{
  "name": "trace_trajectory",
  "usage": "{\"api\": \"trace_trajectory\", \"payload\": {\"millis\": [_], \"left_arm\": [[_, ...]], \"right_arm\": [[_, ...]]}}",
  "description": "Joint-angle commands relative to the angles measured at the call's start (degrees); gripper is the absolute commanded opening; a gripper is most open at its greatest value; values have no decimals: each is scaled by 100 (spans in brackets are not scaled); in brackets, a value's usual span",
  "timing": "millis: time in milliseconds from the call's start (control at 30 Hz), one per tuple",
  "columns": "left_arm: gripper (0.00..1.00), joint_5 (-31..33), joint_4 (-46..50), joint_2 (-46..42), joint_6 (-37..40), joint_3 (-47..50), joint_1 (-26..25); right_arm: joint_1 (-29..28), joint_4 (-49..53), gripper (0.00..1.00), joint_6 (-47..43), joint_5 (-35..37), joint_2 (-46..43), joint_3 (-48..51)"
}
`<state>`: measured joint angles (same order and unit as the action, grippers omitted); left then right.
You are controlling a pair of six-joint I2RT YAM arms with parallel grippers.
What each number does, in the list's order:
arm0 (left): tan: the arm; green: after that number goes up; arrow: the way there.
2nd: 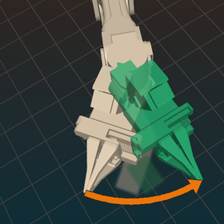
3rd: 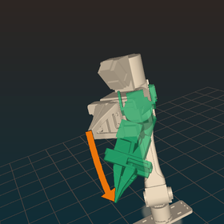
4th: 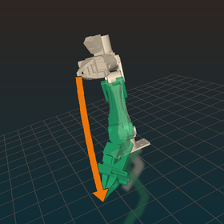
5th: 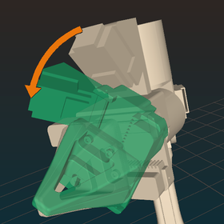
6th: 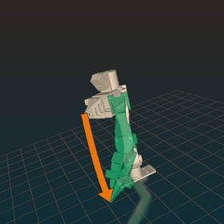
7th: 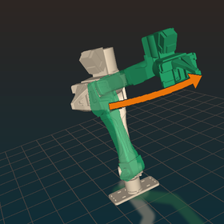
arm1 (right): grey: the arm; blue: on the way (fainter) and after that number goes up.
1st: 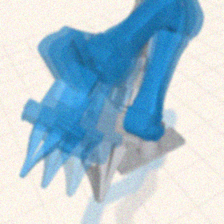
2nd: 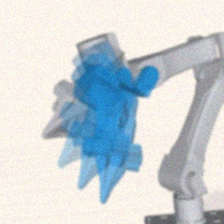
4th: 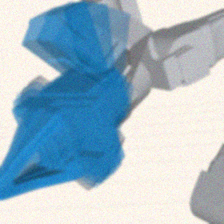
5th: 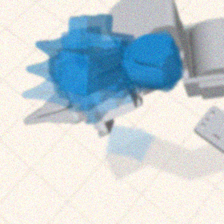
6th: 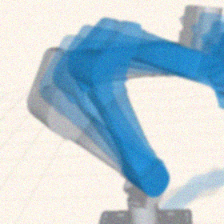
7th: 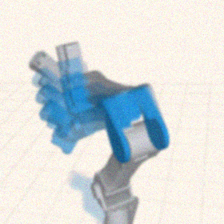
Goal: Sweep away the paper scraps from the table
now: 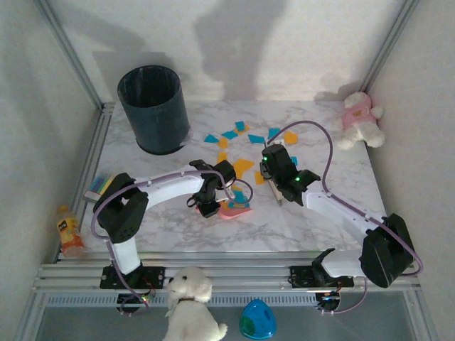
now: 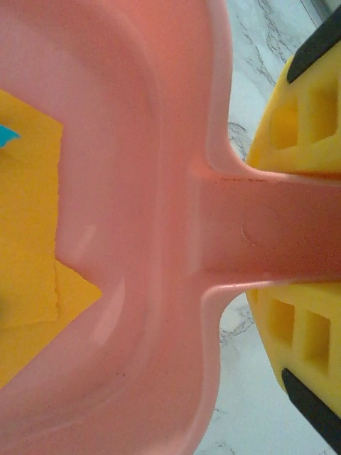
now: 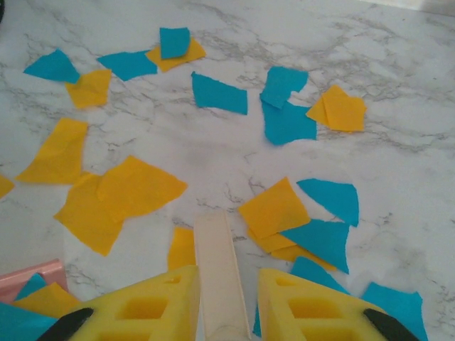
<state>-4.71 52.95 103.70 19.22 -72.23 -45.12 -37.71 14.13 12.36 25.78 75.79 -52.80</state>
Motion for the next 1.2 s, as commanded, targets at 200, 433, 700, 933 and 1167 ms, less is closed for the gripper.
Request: {"api": "trace_trajectory", "payload": {"millis": [200,433,700,933,1167], "left_arm": [[0,-13,93,-25,-11,60,42],[0,-4,72,-45,5,58,37],[0,5,90,-60,11,51,30],[0,33,119,-68,46,52,30],[0,25,128,-100,60,70,17]], "right_arm": [[10,371,0,-182,-625,199,-419],[-93,777,0,-518,-1168,17,-276],[-218,964,0,-648,-1394,-379,-53],[-225,811,0,-504,-1539,-630,-13],[-223,677,0,-93,-1168,-773,0]]}}
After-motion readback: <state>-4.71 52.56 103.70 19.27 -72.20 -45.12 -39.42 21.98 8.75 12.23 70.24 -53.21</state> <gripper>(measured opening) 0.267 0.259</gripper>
